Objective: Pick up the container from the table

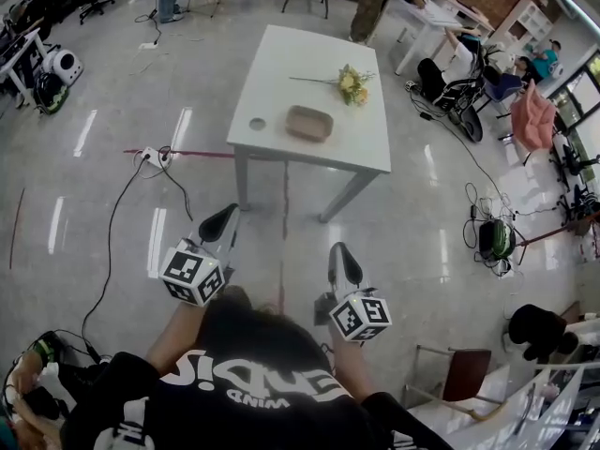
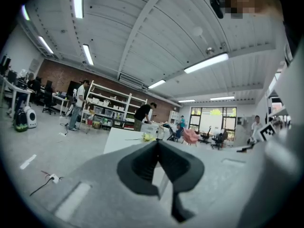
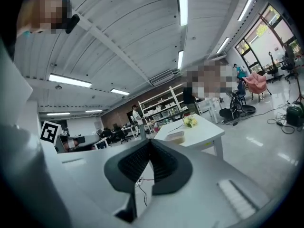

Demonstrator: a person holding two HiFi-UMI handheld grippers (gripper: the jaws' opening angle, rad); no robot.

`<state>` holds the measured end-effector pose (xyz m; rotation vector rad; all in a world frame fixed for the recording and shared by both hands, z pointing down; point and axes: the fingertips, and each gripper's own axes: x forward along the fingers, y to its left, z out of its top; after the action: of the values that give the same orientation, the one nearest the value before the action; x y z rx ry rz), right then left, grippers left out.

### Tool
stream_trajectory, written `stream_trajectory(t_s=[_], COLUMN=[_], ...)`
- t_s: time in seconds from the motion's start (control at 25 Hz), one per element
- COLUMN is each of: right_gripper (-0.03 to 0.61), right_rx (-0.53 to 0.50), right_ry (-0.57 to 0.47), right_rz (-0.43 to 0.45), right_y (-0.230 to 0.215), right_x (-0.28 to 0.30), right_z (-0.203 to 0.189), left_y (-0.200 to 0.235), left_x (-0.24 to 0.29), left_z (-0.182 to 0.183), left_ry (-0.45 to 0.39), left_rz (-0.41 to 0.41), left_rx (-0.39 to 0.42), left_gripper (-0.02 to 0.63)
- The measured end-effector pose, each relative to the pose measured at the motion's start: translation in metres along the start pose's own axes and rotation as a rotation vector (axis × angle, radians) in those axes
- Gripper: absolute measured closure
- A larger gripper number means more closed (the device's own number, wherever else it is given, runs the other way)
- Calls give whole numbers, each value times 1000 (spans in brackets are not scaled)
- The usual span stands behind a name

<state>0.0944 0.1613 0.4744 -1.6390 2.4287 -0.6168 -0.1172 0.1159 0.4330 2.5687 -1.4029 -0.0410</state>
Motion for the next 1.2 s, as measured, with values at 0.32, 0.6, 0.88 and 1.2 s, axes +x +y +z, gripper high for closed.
stream_trajectory(t_s=[0.32, 0.6, 0.88, 1.2], right_gripper=[578, 578, 578, 578], right_rx=[15, 16, 20, 18], right_ry=[14, 24, 33, 46], right_rz=[28, 26, 30, 7], right_y=[-16, -29, -45, -79], right_x=[-13, 0, 31, 90], right_z=[0, 1, 8, 17], left_y=[-21, -23, -7, 25], left_x=[-4, 11, 47, 119], left_z=[-4, -11, -9, -16], left_ry=[-15, -13, -6, 2], left_rz=[34, 35, 33, 2], left_rx=[0, -11, -18, -47], left_gripper=[612, 612, 612, 612])
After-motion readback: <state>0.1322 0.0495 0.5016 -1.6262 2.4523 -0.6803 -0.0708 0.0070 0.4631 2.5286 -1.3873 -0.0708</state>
